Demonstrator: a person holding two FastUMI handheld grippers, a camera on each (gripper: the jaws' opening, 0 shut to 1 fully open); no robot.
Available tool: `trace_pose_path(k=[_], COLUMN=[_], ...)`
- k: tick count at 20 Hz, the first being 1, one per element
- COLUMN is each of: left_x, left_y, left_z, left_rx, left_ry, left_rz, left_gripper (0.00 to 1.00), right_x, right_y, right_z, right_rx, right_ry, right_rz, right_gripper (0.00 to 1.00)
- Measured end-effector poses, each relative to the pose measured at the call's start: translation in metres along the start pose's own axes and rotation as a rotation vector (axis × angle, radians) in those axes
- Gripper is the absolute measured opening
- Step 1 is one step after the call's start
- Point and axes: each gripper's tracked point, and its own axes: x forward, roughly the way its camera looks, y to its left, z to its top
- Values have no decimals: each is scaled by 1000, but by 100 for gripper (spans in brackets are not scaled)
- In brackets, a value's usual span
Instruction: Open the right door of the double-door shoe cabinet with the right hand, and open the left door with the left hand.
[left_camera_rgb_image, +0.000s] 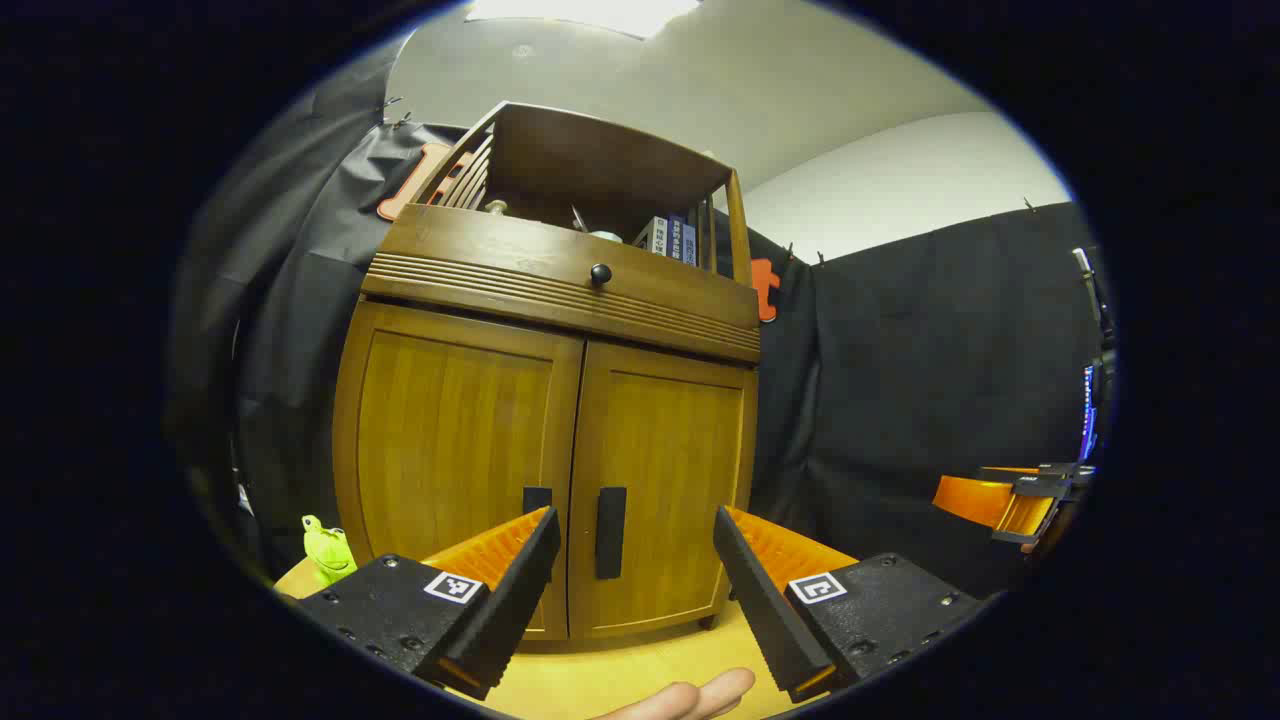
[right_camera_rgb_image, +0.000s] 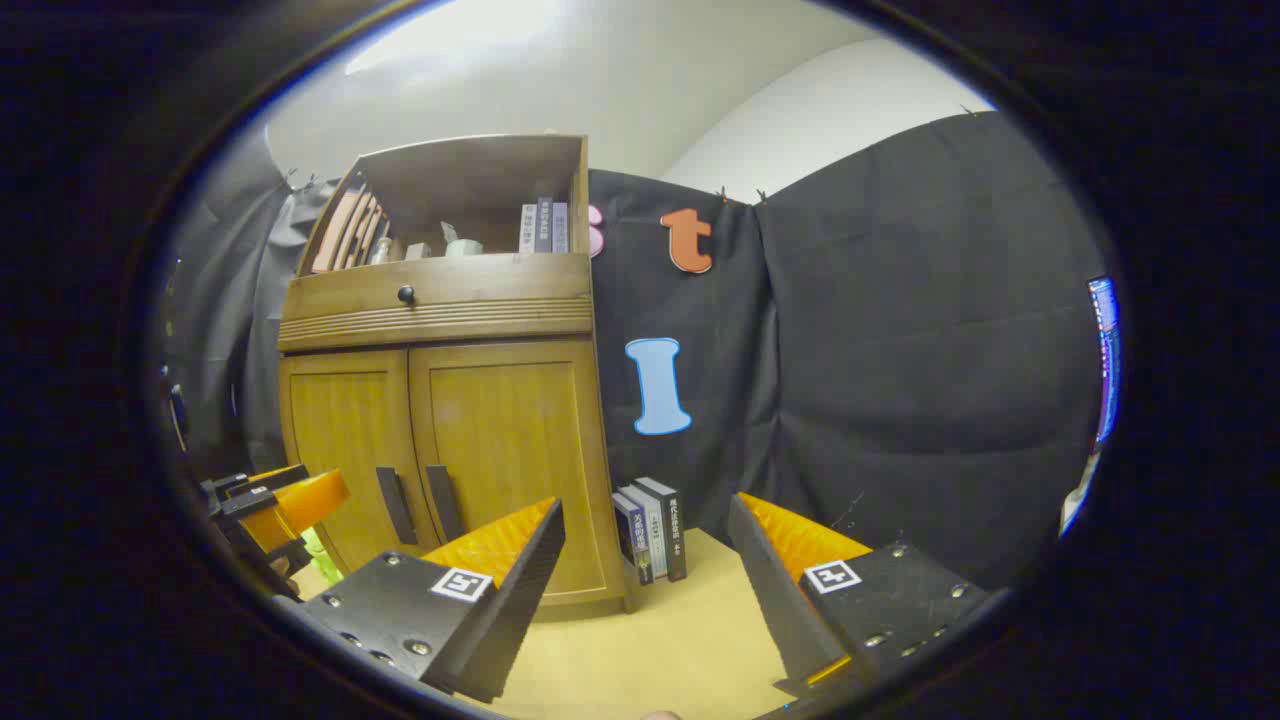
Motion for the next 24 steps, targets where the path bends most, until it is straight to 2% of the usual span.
trace_pose_path(k=[2, 3, 4, 5, 6, 7, 9, 10, 11, 13, 14, 15, 16, 17, 18, 19, 21, 22, 23, 24], left_x=[3, 3, 2, 2, 2, 2, 2, 1, 1, 0, 0, 0, 0, -1, -1, -1, -3, -3, -3, -2], left_y=[0, 1, 1, 1, 1, 0, -1, -2, -2, -1, -1, -2, -2, -2, -2, -1, 1, 2, 5, 6], left_z=[-1, -2, -1, -1, 1, 2, 3, 3, 4, 6, 6, 7, 8, 8, 10, 10, 13, 12, 11, 12], left_rx=[0, -2, -4, -8, -10, -12, -23, -30, -34, -30, -30, -33, -34, -33, -32, -32, -32, -33, -36, -38], left_ry=[-2, 0, 0, -1, -4, -6, -4, 1, 1, -3, -4, -6, -8, -10, -13, -15, -19, -19, -15, -12], left_rz=[3, 3, 4, 5, 5, 2, -17, -24, -28, -25, -25, -28, -30, -31, -32, -34, -31, -28, -23, -22], left_gripper=[92, 95, 92, 93, 95, 92, 92, 95, 92, 92, 92, 99, 92, 92, 92, 93, 95, 99, 95, 92], right_x=[-3, -5, -6, -7, -7, -8, -11, -11, -12, -13, -13, -12, -12, -12, -10, -7, 1, 6, 12, 19], right_y=[2, 1, 0, -2, -4, -4, -1, 1, 1, 1, 1, 1, 2, 3, 2, -3, -4, -1, 1, 4], right_z=[3, 5, 8, 11, 14, 15, 18, 18, 18, 16, 15, 14, 14, 14, 15, 14, 19, 22, 23, 24], right_rx=[0, -2, -5, -7, -7, -2, 20, 29, 33, 18, 2, -6, -6, -1, 4, 7, 21, 25, 23, 9], right_ry=[-2, -4, -10, -14, -18, -20, -23, -23, -24, -22, -20, -19, -19, -18, -19, -19, -27, -30, -27, -24], right_rz=[12, 14, 14, 10, 7, 8, 21, 27, 29, 26, 26, 23, 24, 25, 17, 6, 2, 15, 25, 36], right_gripper=[98, 98, 100, 93, 96, 100, 92, 92, 98, 97, 93, 98, 98, 100, 93, 98, 98, 93, 97, 97])
